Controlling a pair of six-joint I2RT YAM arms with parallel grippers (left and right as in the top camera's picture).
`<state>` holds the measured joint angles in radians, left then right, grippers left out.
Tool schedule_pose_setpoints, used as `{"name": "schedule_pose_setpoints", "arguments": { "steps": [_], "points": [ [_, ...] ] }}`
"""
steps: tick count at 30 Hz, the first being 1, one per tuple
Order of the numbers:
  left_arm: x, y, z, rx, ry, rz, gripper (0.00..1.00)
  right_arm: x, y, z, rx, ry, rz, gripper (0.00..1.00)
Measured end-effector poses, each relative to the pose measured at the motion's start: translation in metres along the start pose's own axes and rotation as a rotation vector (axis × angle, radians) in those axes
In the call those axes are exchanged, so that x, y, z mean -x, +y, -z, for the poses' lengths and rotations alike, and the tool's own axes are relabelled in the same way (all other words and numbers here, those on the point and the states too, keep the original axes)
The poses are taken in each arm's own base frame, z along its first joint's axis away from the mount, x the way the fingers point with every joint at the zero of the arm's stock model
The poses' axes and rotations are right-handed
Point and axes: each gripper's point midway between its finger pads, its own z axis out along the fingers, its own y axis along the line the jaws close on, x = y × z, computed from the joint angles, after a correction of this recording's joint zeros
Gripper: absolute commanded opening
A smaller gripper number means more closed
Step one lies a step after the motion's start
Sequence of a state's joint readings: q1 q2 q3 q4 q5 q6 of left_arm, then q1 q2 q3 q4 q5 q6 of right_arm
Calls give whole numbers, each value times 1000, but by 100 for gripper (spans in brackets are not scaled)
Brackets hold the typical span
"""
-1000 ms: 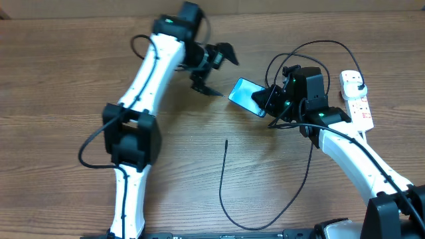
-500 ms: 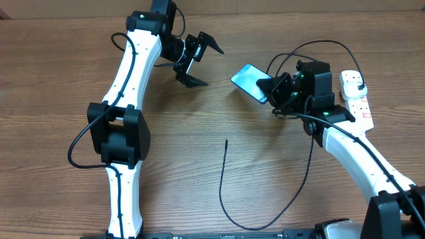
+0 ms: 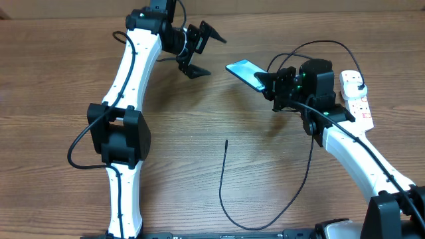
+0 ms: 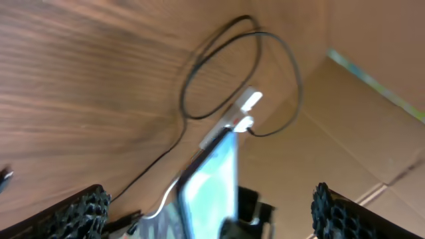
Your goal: Plug charger to phone and switch on socket
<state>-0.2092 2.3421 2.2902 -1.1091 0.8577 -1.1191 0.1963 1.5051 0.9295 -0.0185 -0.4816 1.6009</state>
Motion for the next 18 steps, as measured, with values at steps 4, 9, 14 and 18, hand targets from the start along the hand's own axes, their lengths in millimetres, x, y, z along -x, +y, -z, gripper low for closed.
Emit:
{"name": "schedule_pose_setpoints", "arguments": {
  "steps": [4,9,14,18],
  "points": [
    [-4,-14,-7,-35,-1,-47,100,-5,4,0,13,27,-87,4],
    [-22,-19,-23,-26,27,-70,100,-13,26,1,97,74,-91,4],
    [-37,-20,-34,-13,53,-64,100,-16,38,3,141,92,-80,4],
    [-43,-21,-39,-7,66,-53,100,-16,37,3,139,93,-86,4]
  ]
}}
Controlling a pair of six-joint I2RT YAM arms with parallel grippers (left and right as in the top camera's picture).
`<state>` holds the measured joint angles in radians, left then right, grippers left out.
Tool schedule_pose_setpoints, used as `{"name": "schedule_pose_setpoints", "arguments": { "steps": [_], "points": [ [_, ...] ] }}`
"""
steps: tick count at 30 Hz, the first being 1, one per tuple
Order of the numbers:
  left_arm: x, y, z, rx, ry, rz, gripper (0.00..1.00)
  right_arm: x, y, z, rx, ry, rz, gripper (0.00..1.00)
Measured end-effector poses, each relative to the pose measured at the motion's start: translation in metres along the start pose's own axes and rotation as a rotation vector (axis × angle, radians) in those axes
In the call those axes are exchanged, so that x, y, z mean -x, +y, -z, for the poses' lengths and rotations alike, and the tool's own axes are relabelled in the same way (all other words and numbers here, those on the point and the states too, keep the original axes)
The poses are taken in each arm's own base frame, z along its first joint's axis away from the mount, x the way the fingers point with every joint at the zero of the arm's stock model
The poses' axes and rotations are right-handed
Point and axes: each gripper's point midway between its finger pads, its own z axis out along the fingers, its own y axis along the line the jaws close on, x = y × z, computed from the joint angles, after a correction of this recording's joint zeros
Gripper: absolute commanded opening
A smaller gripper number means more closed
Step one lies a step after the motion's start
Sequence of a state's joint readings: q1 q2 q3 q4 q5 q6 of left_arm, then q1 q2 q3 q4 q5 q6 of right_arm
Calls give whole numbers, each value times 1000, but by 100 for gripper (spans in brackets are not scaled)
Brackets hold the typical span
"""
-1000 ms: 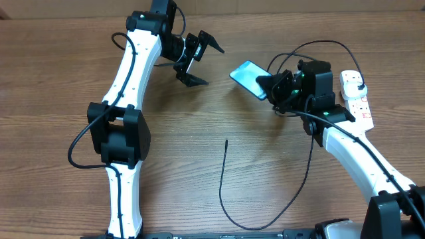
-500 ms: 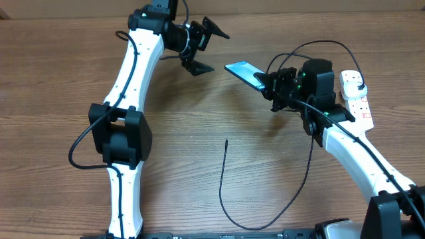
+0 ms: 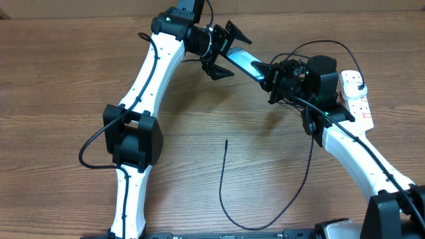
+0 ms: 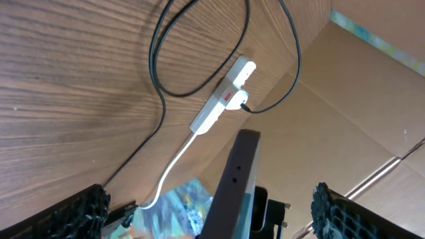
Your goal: Plug charger to phone and switch on socket
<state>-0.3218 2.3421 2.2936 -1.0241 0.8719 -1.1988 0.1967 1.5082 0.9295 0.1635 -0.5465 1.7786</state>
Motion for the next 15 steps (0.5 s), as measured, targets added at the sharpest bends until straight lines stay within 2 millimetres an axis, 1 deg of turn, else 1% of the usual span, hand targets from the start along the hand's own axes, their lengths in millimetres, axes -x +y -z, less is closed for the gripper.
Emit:
{"name": "schedule_pose_setpoints", "arguments": {
  "steps": [3,7,8,12,15],
  "points": [
    [-3,0,-2,3,4,8,100,0,0,0,0,0,-10,4],
    [-6,-1,-5,6,9,44,95,0,0,0,0,0,-40,4],
    [-7,-2,-7,5,11,49,89,0,0,0,0,0,-45,4],
    [-8,-4,-8,1,10,79,75,0,0,0,0,-1,-61,4],
    [-8,-3,-10,6,3,90,72,1,0,0,1,-4,-70,4]
  ]
}}
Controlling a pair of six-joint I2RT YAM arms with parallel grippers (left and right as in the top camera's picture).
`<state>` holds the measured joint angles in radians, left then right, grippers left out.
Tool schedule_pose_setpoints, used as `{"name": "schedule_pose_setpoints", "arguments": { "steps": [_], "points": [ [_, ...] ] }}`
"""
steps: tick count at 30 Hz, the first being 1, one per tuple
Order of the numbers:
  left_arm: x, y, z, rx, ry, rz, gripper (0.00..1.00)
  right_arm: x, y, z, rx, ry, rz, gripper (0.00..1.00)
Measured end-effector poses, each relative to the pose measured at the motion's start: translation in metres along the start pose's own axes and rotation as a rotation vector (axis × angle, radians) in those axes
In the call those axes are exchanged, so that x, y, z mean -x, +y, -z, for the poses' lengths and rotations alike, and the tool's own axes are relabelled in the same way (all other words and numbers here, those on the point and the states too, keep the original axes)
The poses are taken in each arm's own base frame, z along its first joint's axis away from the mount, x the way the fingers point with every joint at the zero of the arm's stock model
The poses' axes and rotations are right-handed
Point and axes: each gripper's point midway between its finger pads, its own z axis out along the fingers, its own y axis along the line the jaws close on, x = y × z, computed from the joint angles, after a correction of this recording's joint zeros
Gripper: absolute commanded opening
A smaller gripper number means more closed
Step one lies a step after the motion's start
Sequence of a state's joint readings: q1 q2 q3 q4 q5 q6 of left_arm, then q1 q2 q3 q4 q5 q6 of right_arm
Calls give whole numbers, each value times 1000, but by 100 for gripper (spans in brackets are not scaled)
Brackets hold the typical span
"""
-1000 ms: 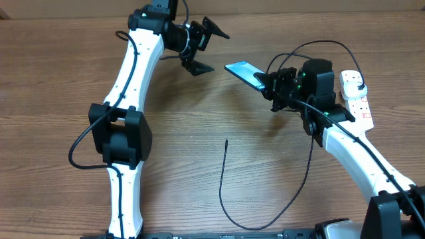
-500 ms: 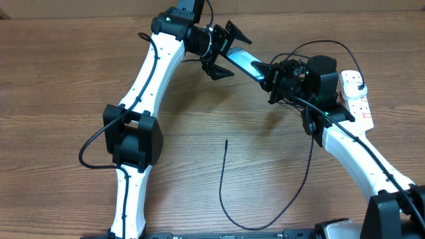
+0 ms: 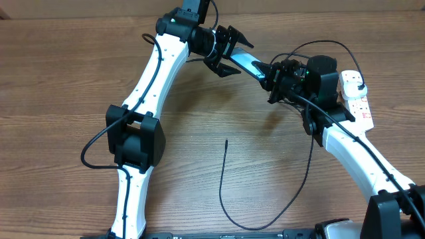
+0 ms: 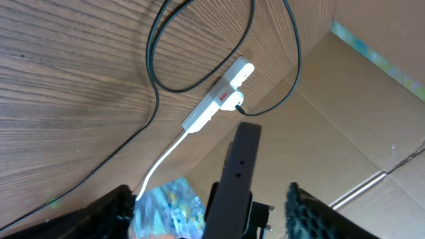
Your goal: Plug charger to phone and switch on socket
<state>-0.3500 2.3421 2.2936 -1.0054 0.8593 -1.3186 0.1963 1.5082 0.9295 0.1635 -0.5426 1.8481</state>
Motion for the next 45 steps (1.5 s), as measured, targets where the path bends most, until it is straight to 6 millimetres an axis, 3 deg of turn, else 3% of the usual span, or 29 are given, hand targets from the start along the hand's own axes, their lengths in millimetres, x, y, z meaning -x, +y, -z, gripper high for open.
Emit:
{"name": "schedule_pose_setpoints", "arguments": {
  "steps": [7,15,34,45],
  "points": [
    [0,1,-4,10,-16,9,71,2,0,0,2,-9,-8,4],
    [-1,1,-5,14,-18,14,51,3,0,0,3,-16,-9,4],
    [-5,-2,-10,15,-33,-5,18,6,-2,1,-5,-25,-64,4],
    [-5,-3,-11,16,-46,-25,22,7,0,1,3,-24,-70,4]
  ]
}}
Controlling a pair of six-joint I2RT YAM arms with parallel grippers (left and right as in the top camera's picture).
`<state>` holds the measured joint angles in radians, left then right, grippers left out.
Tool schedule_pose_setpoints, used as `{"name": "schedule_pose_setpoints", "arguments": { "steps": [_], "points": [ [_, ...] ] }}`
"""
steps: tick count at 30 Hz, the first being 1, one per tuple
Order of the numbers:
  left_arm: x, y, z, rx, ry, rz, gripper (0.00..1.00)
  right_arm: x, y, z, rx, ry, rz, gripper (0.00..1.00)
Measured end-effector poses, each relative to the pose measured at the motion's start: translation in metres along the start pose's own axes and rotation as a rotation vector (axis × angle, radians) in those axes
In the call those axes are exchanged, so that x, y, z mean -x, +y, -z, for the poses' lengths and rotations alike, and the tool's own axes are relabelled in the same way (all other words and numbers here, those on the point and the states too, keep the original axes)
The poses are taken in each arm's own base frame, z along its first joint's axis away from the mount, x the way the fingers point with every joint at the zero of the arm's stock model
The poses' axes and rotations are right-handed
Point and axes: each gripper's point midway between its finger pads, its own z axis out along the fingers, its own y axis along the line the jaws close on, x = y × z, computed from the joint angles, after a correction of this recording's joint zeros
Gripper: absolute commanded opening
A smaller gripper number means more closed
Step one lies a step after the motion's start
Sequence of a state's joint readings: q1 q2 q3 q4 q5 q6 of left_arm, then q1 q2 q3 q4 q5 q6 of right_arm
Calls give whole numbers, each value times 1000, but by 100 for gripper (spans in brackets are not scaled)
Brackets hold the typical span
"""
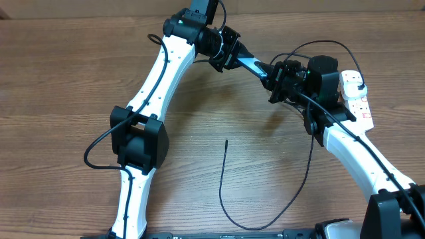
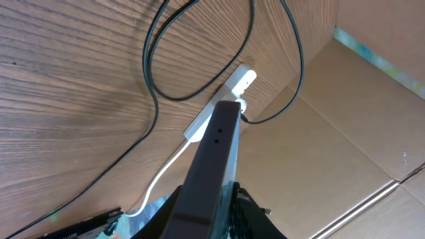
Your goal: Plug charger to phone and switch on socket
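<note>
The phone (image 1: 251, 64) is held off the table at the back, screen up, with one gripper at each end. My left gripper (image 1: 228, 50) is shut on its far-left end; in the left wrist view the phone (image 2: 211, 159) runs edge-on between the jaws. My right gripper (image 1: 273, 81) is shut on its near-right end. The black charger cable (image 1: 229, 212) lies on the table, and its free tip (image 1: 226, 142) rests mid-table. At the right lies the white power strip (image 1: 357, 101), also in the left wrist view (image 2: 243, 77), with a plug (image 1: 359, 80) in it.
A brown cardboard wall (image 2: 345, 133) stands behind the wooden table (image 1: 53, 99). The cable loops from the strip round behind the right arm (image 1: 358, 153) and down toward the front edge. The left arm (image 1: 149, 99) stretches diagonally across the table's left half.
My left gripper's jaws stood apart around the phone's far end; now they are shut on it. The right gripper still holds the other end. Cable and strip lie unchanged.
At first my right gripper alone held the phone up, with the left gripper open some way to its left. Then the left gripper was at the phone, open around its far end. Its jaws stood narrower after that, and now they grip the phone.
</note>
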<state>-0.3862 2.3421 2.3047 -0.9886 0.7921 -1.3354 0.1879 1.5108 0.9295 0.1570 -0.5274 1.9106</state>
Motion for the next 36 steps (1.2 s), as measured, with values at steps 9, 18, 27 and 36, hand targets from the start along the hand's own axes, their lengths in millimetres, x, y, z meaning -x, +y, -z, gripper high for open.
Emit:
{"name": "schedule_pose_setpoints", "arguments": {
  "steps": [9,18,27,36],
  "points": [
    [0,-7,3,-21,-10,-39,21,-1,6,-1,26,7,14,4],
    [3,-11,2,-29,-28,-83,22,-1,9,-2,38,10,-19,4],
    [5,-14,2,-40,-44,-113,23,-1,13,-2,53,14,-81,4],
    [5,-15,1,-40,-50,-115,21,-1,13,-2,53,15,-82,4]
  ]
}}
